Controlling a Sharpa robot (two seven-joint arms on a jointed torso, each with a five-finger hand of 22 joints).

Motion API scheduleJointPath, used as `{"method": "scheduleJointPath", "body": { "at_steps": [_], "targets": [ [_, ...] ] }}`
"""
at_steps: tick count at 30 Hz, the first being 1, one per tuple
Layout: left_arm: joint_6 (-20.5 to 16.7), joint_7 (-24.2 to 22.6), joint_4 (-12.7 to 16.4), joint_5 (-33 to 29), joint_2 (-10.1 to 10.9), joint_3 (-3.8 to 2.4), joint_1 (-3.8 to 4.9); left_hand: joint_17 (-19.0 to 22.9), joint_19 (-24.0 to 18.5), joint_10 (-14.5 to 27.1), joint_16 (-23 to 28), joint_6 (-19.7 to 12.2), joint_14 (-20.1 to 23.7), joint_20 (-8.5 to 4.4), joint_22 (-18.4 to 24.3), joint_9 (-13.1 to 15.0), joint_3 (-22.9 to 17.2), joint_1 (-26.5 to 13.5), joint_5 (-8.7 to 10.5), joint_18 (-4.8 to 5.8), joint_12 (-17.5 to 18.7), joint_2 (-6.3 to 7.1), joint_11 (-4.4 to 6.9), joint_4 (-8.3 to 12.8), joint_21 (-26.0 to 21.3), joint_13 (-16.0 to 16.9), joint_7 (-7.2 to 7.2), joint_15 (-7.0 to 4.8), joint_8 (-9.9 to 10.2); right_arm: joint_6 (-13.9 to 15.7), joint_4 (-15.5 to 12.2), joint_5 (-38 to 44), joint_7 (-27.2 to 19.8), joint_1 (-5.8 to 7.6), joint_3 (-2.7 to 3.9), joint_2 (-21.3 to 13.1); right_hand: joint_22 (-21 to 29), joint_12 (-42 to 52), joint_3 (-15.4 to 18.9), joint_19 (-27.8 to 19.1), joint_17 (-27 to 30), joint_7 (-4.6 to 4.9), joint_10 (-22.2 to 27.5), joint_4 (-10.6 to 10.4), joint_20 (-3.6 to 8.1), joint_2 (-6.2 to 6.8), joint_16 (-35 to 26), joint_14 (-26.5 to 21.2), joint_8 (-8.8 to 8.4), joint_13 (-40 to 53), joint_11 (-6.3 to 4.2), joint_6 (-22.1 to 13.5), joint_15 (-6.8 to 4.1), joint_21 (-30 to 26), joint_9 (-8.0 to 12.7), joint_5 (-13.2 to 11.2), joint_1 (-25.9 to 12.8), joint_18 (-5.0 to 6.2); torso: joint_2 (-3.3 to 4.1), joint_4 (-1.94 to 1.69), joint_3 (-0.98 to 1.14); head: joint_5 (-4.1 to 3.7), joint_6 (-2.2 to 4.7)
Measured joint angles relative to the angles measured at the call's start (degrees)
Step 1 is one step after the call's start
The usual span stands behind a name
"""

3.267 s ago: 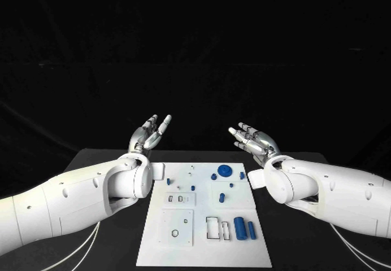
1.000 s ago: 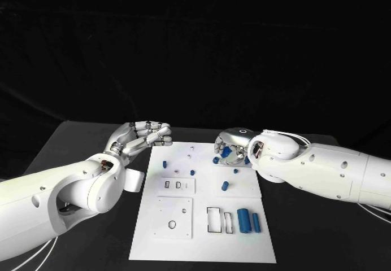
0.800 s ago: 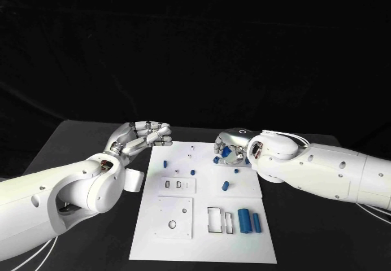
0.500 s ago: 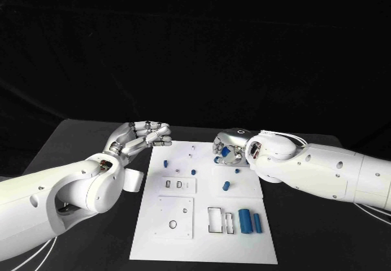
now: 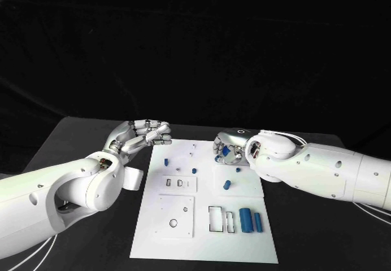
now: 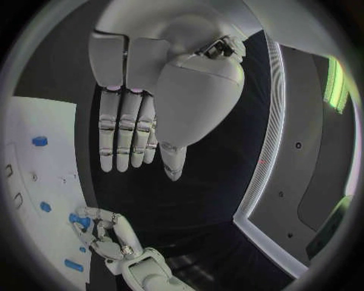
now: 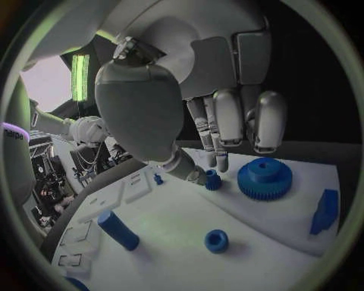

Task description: Assemble the parts on the task board

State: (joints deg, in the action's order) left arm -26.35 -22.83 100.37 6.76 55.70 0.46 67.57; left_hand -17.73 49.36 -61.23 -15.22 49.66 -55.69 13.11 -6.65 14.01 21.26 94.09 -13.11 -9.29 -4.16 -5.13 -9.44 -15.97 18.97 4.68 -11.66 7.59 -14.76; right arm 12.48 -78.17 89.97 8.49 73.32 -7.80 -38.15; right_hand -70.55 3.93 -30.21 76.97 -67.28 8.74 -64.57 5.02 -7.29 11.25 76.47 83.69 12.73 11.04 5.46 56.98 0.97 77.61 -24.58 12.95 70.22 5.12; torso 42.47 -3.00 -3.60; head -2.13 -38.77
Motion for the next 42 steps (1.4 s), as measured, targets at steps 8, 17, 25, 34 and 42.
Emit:
{"method": "scheduleJointPath", "body": {
  "at_steps": [8, 17, 25, 34, 42],
  "targets": [
    [0.15, 0.20, -0.03, -0.19, 0.02, 0.00, 0.03, -0.04, 0.00, 0.00, 0.00, 0.00, 0.00, 0.00, 0.00, 0.00, 0.00, -0.23, 0.00, 0.00, 0.00, -0.22, 0.00, 0.00, 0.00, 0.00, 0.00, 0.00, 0.00, -0.55, 0.12, -0.03, 0.04, -0.05, -0.01, 0.01, -1.00, 0.00, -0.60, 0.61, -0.26, -0.29, -0.37, -0.12, 0.22, 0.23, 0.46, 0.06, 0.00, 0.00, -0.06, 0.29, -0.06, 0.59, -0.20, 0.00, -0.23, 0.09, 0.14, 0.01, -0.07, -0.04, -0.01],
    [0.25, 0.34, -0.05, -0.35, 0.02, 0.00, 0.04, -0.04, 0.00, 0.00, 0.00, 0.00, 0.00, 0.00, -0.01, 0.07, 0.16, 0.00, 0.00, 0.00, 0.00, -0.45, 0.00, 0.16, 0.00, -0.01, 0.00, 0.00, 0.00, -0.97, 0.38, -0.07, 0.11, -0.16, -0.01, 0.09, -3.29, 0.00, -3.38, 1.85, -0.79, -0.59, -1.87, -0.55, 0.42, 0.23, 1.22, 0.18, 0.34, -0.14, -0.35, 1.31, -0.18, 2.15, -1.15, -1.64, -0.23, -0.75, 0.29, -0.07, -0.10, -0.23, -0.05],
    [0.30, 0.44, -0.05, -0.48, 0.02, 0.00, 0.04, -0.13, 0.00, 0.21, 0.22, 0.00, 0.00, 0.00, 0.07, 0.12, 0.16, 0.00, 0.00, 0.00, 0.00, -0.45, -0.20, 0.16, 0.00, -0.01, 0.00, 0.00, 0.00, -0.20, 0.39, -0.10, 0.27, -0.28, 0.02, 0.22, -4.40, -0.01, -6.93, 3.07, -0.73, -1.47, -4.52, -0.90, 1.04, -0.65, 1.82, 0.25, 1.79, -0.11, -1.36, 2.89, -0.69, 3.71, -2.61, -4.34, -0.15, -0.75, 0.37, -0.14, -0.18, -0.26, -0.20],
    [0.32, 0.55, -0.16, -0.67, 0.03, 0.00, 0.05, -0.13, 0.00, 0.21, 0.22, 0.00, 0.00, 0.00, 0.06, 0.12, 0.32, 0.00, 0.00, 0.00, 0.00, -0.45, -0.20, 0.00, 0.00, -0.01, 0.00, 0.00, 0.00, 4.98, -0.85, 0.01, 1.03, -0.46, 0.03, -0.47, -4.39, 0.17, -8.24, 3.58, -0.69, -1.72, -5.87, -0.67, 1.55, -1.08, 2.09, 0.24, 3.15, 0.37, -1.68, 3.75, -1.10, 4.18, -3.33, -4.62, 0.30, -1.40, 0.38, -0.13, -0.21, -0.25, -0.13],
    [0.34, 0.64, -0.33, -0.80, 0.03, 0.00, 0.05, -0.22, -0.01, 0.21, 0.22, -0.20, 0.00, 0.00, 0.06, 0.20, 0.31, 0.00, 0.00, 0.00, 0.00, -0.45, -0.20, 0.00, 0.01, -0.01, -0.20, 0.00, 0.00, 9.35, -2.33, 0.27, 2.12, 0.24, 0.47, -0.07, -4.39, 0.16, -8.24, 3.58, -0.69, -1.72, -5.87, -0.67, 1.55, -1.15, 2.09, 0.24, 3.15, 0.45, -1.68, 3.74, -1.09, 4.18, -3.33, -4.36, 0.37, -1.61, 0.38, -0.15, -0.28, -0.29, 0.35]
  ]
}}
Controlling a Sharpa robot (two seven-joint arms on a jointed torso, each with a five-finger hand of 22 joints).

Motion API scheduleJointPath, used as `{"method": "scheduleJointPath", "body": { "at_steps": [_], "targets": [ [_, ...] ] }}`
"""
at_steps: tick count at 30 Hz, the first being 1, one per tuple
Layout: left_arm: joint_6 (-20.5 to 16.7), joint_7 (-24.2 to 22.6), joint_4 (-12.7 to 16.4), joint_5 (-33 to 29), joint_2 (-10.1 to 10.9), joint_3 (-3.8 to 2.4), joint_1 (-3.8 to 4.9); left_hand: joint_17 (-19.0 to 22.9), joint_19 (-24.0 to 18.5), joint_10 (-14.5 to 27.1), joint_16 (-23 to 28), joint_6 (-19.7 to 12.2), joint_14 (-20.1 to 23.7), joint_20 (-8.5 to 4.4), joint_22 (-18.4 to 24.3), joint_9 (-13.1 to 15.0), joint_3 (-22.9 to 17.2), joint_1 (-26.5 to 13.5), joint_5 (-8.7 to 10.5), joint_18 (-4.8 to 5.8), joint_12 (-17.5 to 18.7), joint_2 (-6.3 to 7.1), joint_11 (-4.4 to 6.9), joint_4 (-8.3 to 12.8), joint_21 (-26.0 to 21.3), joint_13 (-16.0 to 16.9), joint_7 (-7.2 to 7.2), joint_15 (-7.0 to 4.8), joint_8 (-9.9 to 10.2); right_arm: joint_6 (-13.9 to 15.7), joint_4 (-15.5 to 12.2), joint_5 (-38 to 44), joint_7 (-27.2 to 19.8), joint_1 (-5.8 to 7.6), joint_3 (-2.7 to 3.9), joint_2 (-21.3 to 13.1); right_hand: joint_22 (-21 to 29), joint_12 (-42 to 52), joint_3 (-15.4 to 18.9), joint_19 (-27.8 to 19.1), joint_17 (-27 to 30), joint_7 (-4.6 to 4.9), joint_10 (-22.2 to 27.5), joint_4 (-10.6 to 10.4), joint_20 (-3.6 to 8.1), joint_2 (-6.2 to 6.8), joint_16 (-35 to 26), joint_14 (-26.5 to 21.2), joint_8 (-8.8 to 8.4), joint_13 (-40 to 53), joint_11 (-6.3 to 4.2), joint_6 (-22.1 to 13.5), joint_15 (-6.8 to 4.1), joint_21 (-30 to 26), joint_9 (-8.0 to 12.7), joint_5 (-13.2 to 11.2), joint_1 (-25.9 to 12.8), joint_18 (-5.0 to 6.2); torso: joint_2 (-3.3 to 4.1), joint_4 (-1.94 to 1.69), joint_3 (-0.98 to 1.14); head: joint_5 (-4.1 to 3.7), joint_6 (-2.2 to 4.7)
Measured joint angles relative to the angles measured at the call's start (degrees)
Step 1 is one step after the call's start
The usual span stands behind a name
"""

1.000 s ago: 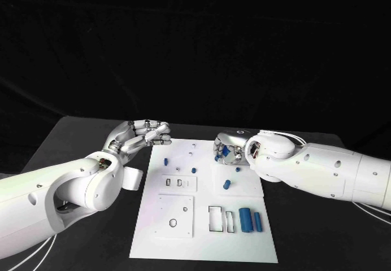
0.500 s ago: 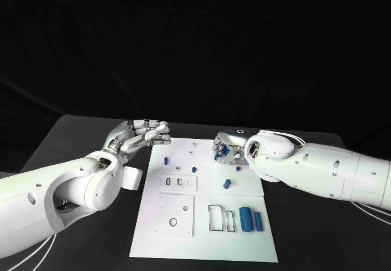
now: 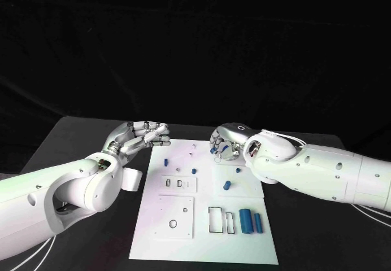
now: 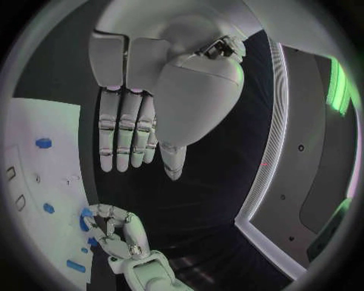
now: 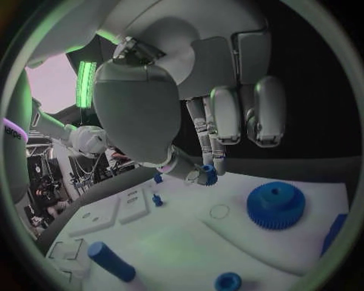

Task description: Assemble the parts on the task board

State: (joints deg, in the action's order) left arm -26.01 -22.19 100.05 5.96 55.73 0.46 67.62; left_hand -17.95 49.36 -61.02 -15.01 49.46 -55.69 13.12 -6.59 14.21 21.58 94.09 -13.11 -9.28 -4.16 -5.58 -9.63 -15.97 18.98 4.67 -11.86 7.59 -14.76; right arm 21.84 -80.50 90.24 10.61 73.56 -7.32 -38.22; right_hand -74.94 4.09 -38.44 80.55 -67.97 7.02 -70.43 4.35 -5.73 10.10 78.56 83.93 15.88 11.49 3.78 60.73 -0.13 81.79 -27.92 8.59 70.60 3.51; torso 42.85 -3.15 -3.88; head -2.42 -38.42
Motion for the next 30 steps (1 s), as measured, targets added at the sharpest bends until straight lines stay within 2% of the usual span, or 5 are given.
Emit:
{"method": "scheduleJointPath", "body": {
  "at_steps": [5, 13, 30],
  "targets": [
    [0.02, 0.03, -0.12, -0.06, -0.08, 0.00, 0.00, 0.00, 0.00, 0.00, 0.00, 0.00, 0.00, 0.00, 0.00, 0.00, 0.00, 0.00, 0.00, 0.00, 0.00, 0.00, 0.00, 0.00, 0.00, 0.00, 0.00, 0.00, 0.00, 1.79, 1.79, 0.21, 0.55, 0.41, 0.12, 2.33, 0.00, -0.01, -0.06, 0.00, 0.00, 0.01, 0.00, 0.07, 0.00, 0.00, 0.00, 0.00, 0.00, 0.00, 0.00, -0.01, 0.00, -0.01, 0.00, 0.01, 0.00, 0.00, 0.07, -0.14, -0.01, -0.03, 0.35],
    [0.07, 0.07, -0.15, -0.26, -0.31, 0.00, 0.01, 0.01, 0.00, 0.00, 0.00, 0.00, 0.00, 0.00, 0.00, -0.01, 0.00, 0.00, 0.00, 0.00, 0.00, 0.00, 0.00, 0.00, 0.00, 0.00, 0.00, 0.00, 0.00, 3.15, 5.98, 0.36, 1.27, 0.53, 0.20, 6.25, 0.01, -0.02, -0.32, 0.00, 0.00, 0.04, 0.01, 0.00, 0.00, 0.01, 0.00, 0.00, -0.05, 0.00, 0.01, -0.05, 0.00, 0.41, -0.02, -0.04, 0.00, 0.00, 0.23, -0.30, -0.08, 0.10, 0.40],
    [0.14, 0.13, -0.11, -0.48, -0.46, 0.00, 0.25, -0.09, 0.00, 0.00, 0.00, 0.00, 0.00, 0.00, 0.07, 0.07, 0.00, -0.23, 0.00, 0.00, 0.00, -0.23, 0.00, 0.00, 0.00, 0.00, 0.00, 0.00, 0.00, 3.10, 9.07, 0.06, 1.30, 0.10, 0.19, 9.35, 0.02, -0.04, -0.42, 0.40, -0.05, 0.04, 0.02, -0.10, -0.01, 0.19, 0.22, 0.00, 0.14, -0.05, 0.01, -0.25, 0.00, 0.40, -0.04, -0.10, -0.17, 0.00, 0.61, -0.84, -0.42, 0.25, 0.16]
  ]
}}
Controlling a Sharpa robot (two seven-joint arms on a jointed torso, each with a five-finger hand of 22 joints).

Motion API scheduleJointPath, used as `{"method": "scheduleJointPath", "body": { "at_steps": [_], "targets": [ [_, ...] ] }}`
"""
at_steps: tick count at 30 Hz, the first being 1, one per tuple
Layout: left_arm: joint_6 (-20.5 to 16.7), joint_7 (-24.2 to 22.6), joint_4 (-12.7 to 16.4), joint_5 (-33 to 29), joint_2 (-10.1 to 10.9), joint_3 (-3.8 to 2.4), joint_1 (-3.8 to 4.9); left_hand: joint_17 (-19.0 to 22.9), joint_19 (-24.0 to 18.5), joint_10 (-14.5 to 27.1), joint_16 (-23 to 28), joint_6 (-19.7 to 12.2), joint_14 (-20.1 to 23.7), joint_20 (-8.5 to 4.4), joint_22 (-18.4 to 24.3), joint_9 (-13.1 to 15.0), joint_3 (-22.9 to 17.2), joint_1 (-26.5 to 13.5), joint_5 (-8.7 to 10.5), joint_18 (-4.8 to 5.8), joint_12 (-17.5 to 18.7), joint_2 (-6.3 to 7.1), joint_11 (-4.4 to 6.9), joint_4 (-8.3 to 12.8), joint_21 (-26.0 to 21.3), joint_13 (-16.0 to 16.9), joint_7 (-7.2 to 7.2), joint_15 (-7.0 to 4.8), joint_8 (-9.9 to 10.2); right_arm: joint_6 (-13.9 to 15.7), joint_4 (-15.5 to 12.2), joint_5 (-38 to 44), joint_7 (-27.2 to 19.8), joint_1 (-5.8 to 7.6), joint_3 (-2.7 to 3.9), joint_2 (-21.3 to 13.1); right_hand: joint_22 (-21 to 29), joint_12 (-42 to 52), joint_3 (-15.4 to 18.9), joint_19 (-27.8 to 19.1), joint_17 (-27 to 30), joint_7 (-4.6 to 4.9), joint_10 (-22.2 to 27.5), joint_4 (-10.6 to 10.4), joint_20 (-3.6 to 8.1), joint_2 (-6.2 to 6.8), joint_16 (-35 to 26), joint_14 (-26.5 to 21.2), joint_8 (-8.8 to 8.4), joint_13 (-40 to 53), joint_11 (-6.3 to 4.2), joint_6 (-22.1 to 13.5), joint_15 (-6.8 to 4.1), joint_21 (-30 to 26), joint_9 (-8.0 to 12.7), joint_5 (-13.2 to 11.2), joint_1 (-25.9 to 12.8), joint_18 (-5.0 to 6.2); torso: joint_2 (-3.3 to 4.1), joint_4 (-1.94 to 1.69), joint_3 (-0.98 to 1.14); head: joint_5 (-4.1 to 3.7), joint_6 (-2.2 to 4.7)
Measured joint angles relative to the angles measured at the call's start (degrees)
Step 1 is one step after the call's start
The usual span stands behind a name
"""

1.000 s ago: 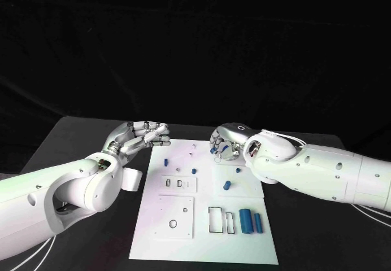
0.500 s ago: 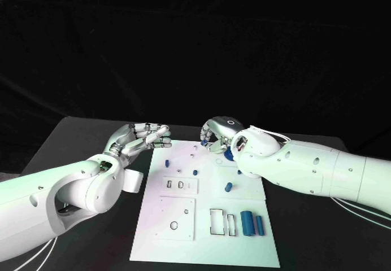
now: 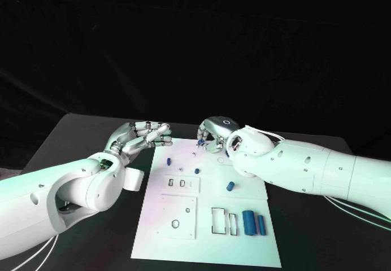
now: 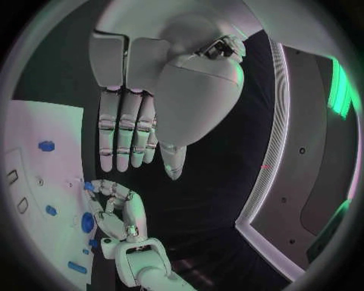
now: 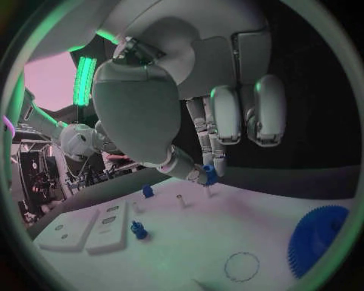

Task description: Assemble the parts on the task board

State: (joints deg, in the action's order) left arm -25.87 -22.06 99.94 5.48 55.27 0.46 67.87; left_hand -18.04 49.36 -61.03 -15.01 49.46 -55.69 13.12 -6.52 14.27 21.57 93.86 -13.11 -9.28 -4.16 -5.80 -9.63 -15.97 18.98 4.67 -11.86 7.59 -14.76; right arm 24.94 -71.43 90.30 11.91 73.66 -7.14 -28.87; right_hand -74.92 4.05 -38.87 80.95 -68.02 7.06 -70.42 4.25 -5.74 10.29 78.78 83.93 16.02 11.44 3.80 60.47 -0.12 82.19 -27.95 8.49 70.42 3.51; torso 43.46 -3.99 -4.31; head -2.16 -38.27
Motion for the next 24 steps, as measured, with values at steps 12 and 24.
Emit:
{"method": "scheduleJointPath", "body": {
  "at_steps": [12, 24],
  "targets": [
    [0.04, 0.04, 0.06, -0.05, -0.15, 0.00, 0.34, -0.10, 0.21, 0.00, 0.00, 0.00, 0.00, 0.21, 0.00, 0.08, 0.00, 0.30, 0.00, 0.01, 0.00, -0.30, 0.00, 0.00, -0.23, 0.00, 0.00, 0.00, 0.22, -0.35, 1.69, -0.33, -0.07, -0.07, -0.03, 1.50, 0.01, -0.01, -0.06, 0.00, 0.01, 0.02, 0.00, -0.06, 0.00, 0.15, 0.00, 0.00, 0.02, 0.05, 0.00, -0.19, 0.00, 0.00, -0.80, -0.18, -0.15, 0.00, 0.10, -0.04, -0.07, 0.21, -0.15],
    [0.07, 0.11, 0.13, -0.08, -0.14, 0.00, 0.65, -0.09, 0.21, 0.00, 0.00, 0.00, 0.00, 0.20, -0.01, 0.07, 0.00, 0.30, 0.00, 0.01, 0.00, -0.30, 0.00, 0.00, -0.23, 0.00, 0.00, 0.00, 0.22, -1.81, 2.57, -0.65, -0.10, -0.27, -0.10, 2.17, 0.01, -0.12, -0.06, -0.01, 0.14, 0.08, 0.00, -0.06, 0.00, 0.45, 0.00, 0.00, -0.12, 0.05, 0.00, -0.48, 0.00, 0.00, -2.37, -0.21, -0.45, 0.00, 0.16, 0.02, -0.10, 0.50, -0.43]
  ]
}}
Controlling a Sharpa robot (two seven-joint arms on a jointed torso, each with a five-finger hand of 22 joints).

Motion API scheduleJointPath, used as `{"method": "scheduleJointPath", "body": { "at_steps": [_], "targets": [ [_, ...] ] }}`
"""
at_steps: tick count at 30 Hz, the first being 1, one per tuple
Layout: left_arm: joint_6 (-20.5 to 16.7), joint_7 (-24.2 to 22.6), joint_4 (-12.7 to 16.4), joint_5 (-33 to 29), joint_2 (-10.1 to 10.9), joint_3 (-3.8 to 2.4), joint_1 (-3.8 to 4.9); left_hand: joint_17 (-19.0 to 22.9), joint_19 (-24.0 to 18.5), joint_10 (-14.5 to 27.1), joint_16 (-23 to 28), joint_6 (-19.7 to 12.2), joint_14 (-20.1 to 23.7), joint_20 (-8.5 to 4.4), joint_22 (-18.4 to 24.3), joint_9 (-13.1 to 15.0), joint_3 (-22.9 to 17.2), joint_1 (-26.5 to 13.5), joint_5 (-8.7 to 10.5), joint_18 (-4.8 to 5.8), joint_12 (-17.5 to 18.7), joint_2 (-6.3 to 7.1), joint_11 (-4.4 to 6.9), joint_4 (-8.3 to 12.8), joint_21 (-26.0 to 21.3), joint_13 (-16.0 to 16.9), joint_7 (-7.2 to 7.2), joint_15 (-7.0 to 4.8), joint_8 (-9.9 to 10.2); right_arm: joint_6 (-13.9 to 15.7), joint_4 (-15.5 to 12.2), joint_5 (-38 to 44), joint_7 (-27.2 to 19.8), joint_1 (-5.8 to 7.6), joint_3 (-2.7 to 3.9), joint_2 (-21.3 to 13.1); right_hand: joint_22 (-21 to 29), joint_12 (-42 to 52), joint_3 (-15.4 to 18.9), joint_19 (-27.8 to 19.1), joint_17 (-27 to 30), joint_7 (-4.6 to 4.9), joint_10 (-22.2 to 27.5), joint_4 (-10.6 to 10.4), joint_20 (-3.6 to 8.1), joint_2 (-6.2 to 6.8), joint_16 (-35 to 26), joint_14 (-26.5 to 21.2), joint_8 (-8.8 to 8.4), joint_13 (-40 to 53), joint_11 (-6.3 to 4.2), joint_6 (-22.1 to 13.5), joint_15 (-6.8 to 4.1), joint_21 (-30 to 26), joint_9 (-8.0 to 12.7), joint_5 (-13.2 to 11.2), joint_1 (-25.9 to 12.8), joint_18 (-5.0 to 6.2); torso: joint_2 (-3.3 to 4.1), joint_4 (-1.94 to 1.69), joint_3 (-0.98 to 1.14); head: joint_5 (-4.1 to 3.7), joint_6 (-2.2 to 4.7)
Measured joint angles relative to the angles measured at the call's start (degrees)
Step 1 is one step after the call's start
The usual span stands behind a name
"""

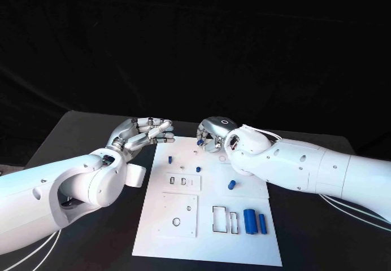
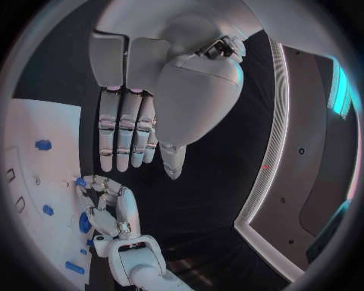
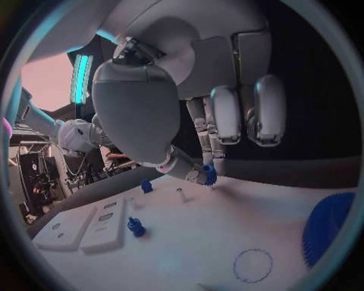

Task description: Assemble the parts on the task board

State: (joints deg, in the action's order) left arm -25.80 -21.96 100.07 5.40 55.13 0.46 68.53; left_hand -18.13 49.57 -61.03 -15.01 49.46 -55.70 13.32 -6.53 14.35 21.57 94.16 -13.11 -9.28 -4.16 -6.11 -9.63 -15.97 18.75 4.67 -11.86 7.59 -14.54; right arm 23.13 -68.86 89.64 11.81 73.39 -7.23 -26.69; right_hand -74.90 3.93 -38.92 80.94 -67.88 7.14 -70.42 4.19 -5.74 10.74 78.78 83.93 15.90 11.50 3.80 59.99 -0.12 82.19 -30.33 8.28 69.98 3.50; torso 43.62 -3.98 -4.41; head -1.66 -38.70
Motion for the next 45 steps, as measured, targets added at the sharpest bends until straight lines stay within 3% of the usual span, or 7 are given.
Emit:
{"method": "scheduleJointPath", "body": {
  "at_steps": [25, 28, 30, 32, 35, 41, 45],
  "targets": [
    [0.06, 0.10, 0.01, -0.01, -0.09, 0.00, 0.28, -0.13, 0.00, 0.00, 0.00, -0.21, 0.00, 0.00, 0.09, 0.10, 0.16, 0.00, 0.00, 0.00, 0.00, 0.00, 0.00, 0.16, 0.00, 0.00, 0.21, 0.00, 0.00, -1.47, 3.47, -0.41, -0.26, -0.23, -0.14, 2.62, -0.03, -0.22, -0.64, -1.01, 1.11, 0.95, 3.41, -0.64, -0.94, 1.67, 0.00, 0.18, -0.96, -0.63, 1.35, -2.12, 0.25, -0.90, -0.40, -0.62, -1.68, 0.01, 0.03, 0.02, -0.12, 0.01, 0.00],
    [0.08, 0.13, 0.00, -0.01, -0.11, 0.00, 0.28, -0.22, 0.00, 0.00, 0.23, -0.21, 0.00, 0.00, 0.09, 0.19, 0.16, 0.00, 0.00, 0.00, 0.00, 0.00, 0.00, 0.16, 0.00, 0.00, 0.21, 0.00, 0.00, -1.62, 3.44, -0.44, -0.28, -0.23, -0.14, 2.51, 0.29, -0.22, 0.28, -2.71, 3.07, 1.62, 6.08, -1.09, -1.42, 2.76, -0.83, 0.08, -2.20, -1.00, 1.94, -4.13, 0.98, -2.30, -0.17, -0.42, -2.73, 0.01, 0.03, 0.02, -0.12, 0.02, 0.03],
    [0.10, 0.15, -0.01, -0.01, -0.11, 0.00, 0.28, -0.22, 0.00, 0.00, 0.23, -0.21, 0.00, 0.00, 0.09, 0.19, 0.16, 0.00, 0.00, 0.00, 0.00, 0.00, 0.00, 0.16, 0.00, 0.00, 0.21, 0.00, 0.00, -1.64, 3.09, -0.45, -0.30, -0.23, -0.14, 2.17, 1.95, -0.22, 4.09, -4.38, 5.07, 2.54, 8.93, -1.32, -2.20, 3.84, -1.69, -0.33, -4.05, -1.39, 2.65, -6.88, 1.80, -3.82, 0.75, 0.18, -2.92, 0.01, 0.02, 0.05, -0.12, 0.04, 0.06],
    [0.11, 0.17, -0.04, -0.02, -0.10, 0.00, 0.28, -0.22, 0.00, 0.00, 0.23, -0.21, 0.00, 0.00, 0.09, 0.19, 0.16, 0.00, 0.00, 0.00, 0.00, 0.00, 0.00, 0.16, 0.00, 0.00, 0.21, 0.00, 0.00, -1.64, 2.18, -0.47, -0.34, -0.22, -0.14, 1.39, 2.82, 0.11, 8.65, -5.15, 6.23, 2.67, 10.46, -1.66, -2.47, 3.26, -1.88, -0.72, -4.96, -1.50, 2.89, -7.80, 2.20, -4.70, 1.43, 0.18, -1.91, 0.02, 0.01, 0.07, -0.12, 0.07, 0.08],
    [0.14, 0.19, -0.07, -0.03, 0.01, 0.00, 0.29, -0.22, 0.00, 0.00, 0.23, -0.21, 0.00, 0.00, 0.14, 0.19, 0.17, 0.00, 0.00, 0.00, 0.00, 0.00, 0.00, 0.15, 0.00, 0.00, 0.21, 0.00, 0.00, -1.60, -0.10, -0.49, -0.38, -0.19, -0.14, -0.69, 2.96, 0.69, 12.99, -5.24, 6.67, 2.68, 10.92, -2.30, -2.56, 2.30, -1.88, -0.71, -5.28, -1.50, 3.01, -7.80, 2.18, -4.87, 2.09, 0.17, -0.31, 0.91, -0.05, 0.16, -0.08, 0.15, 0.09],
    [0.20, 0.20, -0.21, -0.07, 0.26, 0.00, 0.30, -0.22, 0.00, 0.00, 0.23, -0.21, 0.00, 0.00, 0.15, 0.18, 0.32, 0.00, 0.00, 0.00, 0.00, 0.00, 0.00, 0.00, 0.00, 0.00, 0.21, 0.00, 0.00, -1.40, -6.57, -0.75, -0.31, 0.12, 0.04, -7.22, 2.18, 1.56, 14.17, -5.16, 6.31, 2.54, 10.50, -2.77, -2.51, 1.80, -1.44, -0.71, -5.28, -1.28, 2.68, -7.38, 2.18, -4.85, 2.45, 0.49, 0.18, 0.92, -0.20, 0.55, 0.09, 0.24, 0.18],
    [0.26, 0.21, -0.42, -0.13, 0.37, 0.01, 0.30, -0.23, -0.01, 0.00, 0.23, -0.21, 0.00, 0.00, 0.14, 0.18, 0.32, 0.00, 0.00, 0.01, 0.00, 0.00, 0.00, 0.00, 0.00, 0.00, 0.21, 0.00, 0.00, -1.06, -10.86, -1.85, -0.16, 0.59, 0.30, -12.43, 0.13, 3.39, 13.27, -2.71, 4.23, 2.19, 6.19, -3.30, -1.92, 1.72, 0.03, -0.04, -5.28, -0.42, 1.99, -6.05, 1.51, -3.06, 2.90, 1.35, 0.71, 0.91, -0.40, 0.97, 0.27, 0.27, 0.29]
  ]
}}
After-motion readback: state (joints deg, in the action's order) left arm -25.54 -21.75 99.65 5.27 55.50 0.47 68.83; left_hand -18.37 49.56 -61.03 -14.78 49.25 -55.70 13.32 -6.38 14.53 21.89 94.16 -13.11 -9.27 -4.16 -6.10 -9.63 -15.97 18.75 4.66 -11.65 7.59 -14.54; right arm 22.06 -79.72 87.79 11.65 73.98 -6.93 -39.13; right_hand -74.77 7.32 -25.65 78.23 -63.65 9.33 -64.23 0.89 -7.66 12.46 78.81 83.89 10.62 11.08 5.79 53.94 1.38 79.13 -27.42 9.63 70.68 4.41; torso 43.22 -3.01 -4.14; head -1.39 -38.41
